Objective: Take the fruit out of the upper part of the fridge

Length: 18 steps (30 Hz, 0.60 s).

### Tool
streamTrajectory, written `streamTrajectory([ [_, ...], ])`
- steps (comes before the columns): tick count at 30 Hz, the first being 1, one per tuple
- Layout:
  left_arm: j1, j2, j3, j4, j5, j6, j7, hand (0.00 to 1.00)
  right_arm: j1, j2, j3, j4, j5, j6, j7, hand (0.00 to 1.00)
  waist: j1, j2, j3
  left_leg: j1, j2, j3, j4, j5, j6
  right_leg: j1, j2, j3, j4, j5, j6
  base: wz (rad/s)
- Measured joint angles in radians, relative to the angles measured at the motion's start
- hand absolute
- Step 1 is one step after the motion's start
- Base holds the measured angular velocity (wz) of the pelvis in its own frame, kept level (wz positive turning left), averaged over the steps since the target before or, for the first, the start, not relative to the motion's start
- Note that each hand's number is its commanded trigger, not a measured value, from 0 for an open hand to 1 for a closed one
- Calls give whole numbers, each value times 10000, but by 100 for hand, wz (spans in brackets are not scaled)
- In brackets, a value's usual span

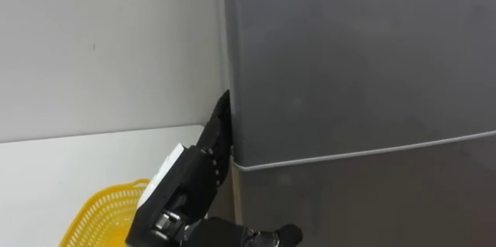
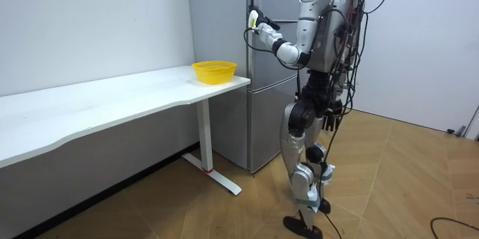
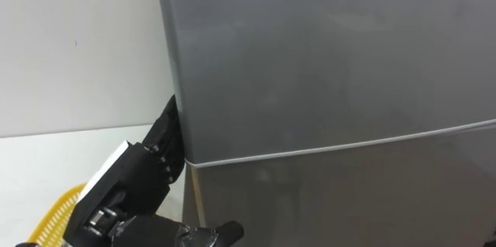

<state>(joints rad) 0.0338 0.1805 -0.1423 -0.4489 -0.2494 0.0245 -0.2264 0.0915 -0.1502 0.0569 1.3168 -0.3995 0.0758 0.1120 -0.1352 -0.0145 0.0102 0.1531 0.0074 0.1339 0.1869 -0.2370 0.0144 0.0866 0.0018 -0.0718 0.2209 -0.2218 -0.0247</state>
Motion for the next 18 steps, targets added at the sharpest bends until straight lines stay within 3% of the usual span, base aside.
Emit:
streamTrajectory([
  [3,-55,5,-3,0,1,0,18,0,-6,-5,-1,1,2,-7,-8,0,-7,14,28,-3,-1,20,0,0,0,-13,1,36,1,4,7,0],
  [4,-63,10,-2,0,0,0,24,22,-6,-4,-1,1,-2,-8,-8,0,-6,24,30,-6,-1,21,0,0,0,-13,2,42,0,4,8,0],
  [6,-143,33,-2,-2,1,0,32,81,-9,-4,-2,1,-17,-6,2,0,-6,63,21,-31,-1,21,-1,0,0,-31,0,40,0,4,8,0],
  [7,-175,44,-1,-2,1,0,32,96,-10,-4,-3,0,-18,-5,6,0,-5,67,19,-35,-1,21,-1,0,0,-33,0,40,-1,4,8,0],
  [8,-239,70,7,-2,1,0,46,100,-11,-6,-3,1,-18,-4,7,0,-5,80,11,-36,1,21,-1,0,0,-33,1,41,-2,4,8,0],
  [18,-629,-51,318,-83,-240,-2,416,100,-82,-30,-6,31,-18,-8,3,0,20,163,-22,-101,-14,10,-1,0,0,-26,-19,-65,-27,11,17,0],
])
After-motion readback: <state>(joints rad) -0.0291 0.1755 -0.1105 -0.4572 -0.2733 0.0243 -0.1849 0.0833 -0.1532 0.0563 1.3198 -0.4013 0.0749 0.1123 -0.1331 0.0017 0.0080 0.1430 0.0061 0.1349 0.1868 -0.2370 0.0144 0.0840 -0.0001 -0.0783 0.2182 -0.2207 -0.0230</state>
